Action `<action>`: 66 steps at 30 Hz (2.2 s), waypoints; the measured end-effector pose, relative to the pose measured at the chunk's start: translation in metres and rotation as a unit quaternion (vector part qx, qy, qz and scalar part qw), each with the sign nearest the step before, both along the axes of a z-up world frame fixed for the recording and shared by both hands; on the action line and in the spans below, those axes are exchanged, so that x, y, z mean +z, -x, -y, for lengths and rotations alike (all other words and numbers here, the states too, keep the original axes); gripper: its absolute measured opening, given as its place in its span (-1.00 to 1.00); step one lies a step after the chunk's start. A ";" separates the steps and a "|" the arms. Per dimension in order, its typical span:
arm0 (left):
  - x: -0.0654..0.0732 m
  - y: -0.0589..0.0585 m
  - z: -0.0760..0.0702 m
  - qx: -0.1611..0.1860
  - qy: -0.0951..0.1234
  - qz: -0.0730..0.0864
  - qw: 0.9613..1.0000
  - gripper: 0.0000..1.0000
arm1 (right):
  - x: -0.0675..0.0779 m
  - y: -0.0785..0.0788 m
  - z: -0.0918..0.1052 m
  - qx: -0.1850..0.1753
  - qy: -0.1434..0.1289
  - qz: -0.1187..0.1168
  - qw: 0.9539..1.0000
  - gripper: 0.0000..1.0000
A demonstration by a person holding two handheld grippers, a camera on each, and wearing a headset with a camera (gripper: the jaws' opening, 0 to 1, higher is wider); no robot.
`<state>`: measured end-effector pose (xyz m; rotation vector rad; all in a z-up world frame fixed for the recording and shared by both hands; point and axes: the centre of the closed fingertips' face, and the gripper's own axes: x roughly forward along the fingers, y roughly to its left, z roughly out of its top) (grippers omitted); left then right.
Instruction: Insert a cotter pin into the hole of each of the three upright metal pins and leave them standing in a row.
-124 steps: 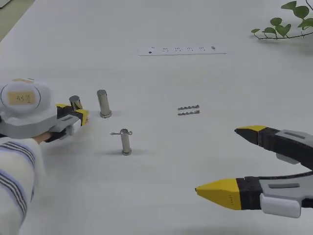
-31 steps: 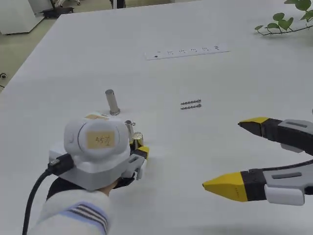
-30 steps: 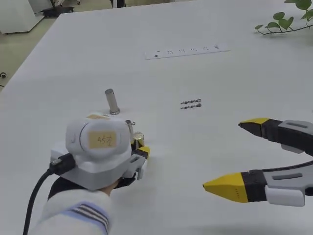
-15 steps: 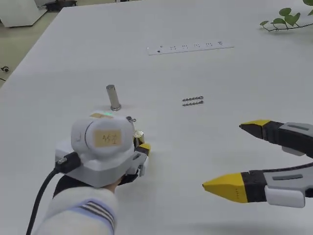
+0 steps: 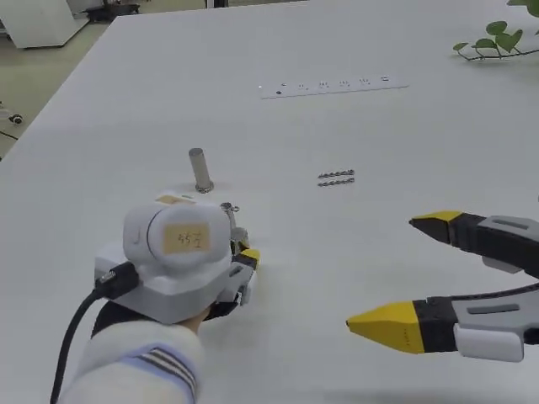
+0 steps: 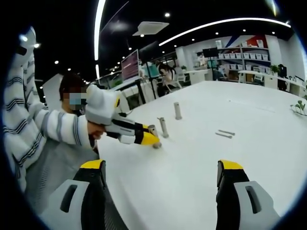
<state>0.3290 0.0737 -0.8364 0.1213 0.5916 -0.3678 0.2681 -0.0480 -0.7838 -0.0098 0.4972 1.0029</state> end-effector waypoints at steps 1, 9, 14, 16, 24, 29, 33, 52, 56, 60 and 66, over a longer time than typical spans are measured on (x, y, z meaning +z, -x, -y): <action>0.000 0.002 -0.001 -0.017 -0.022 -0.004 1.000 -0.70 | 0.000 0.000 0.000 0.000 0.001 0.000 1.000 0.95; 0.022 0.017 0.016 -0.120 -0.003 0.031 0.992 -0.05 | 0.002 0.000 0.001 0.003 0.001 0.002 1.000 0.95; 0.030 0.031 0.019 -0.138 0.056 0.009 0.989 0.30 | 0.005 -0.001 0.002 0.005 0.003 0.005 1.000 0.95; 0.038 0.033 0.019 -0.163 0.046 0.035 0.985 0.42 | 0.005 -0.001 0.003 0.006 0.005 0.006 1.000 0.95; 0.048 0.055 0.015 -0.203 0.074 0.009 0.976 0.95 | 0.006 -0.006 0.006 0.014 0.019 0.006 1.000 0.95; 0.048 0.064 0.012 -0.209 0.083 0.001 0.974 0.99 | 0.006 -0.011 0.007 0.024 0.036 0.007 0.999 0.95; 0.048 0.068 0.010 -0.209 0.102 -0.001 0.972 0.99 | 0.000 -0.018 0.013 0.048 0.069 -0.010 0.996 0.94; 0.048 0.077 -0.012 -0.182 0.140 -0.019 0.973 0.99 | -0.005 -0.084 0.026 0.168 0.219 0.000 0.961 0.55; 0.049 0.078 -0.018 -0.173 0.144 -0.024 0.974 0.99 | -0.013 -0.095 0.020 0.198 0.241 -0.004 0.950 0.51; 0.053 0.078 -0.022 -0.166 0.147 -0.020 0.975 0.99 | -0.021 -0.107 0.010 0.223 0.259 -0.007 0.940 0.45; 0.058 0.078 -0.023 -0.154 0.181 -0.017 0.971 0.93 | -0.032 -0.127 -0.001 0.243 0.281 -0.005 0.928 0.34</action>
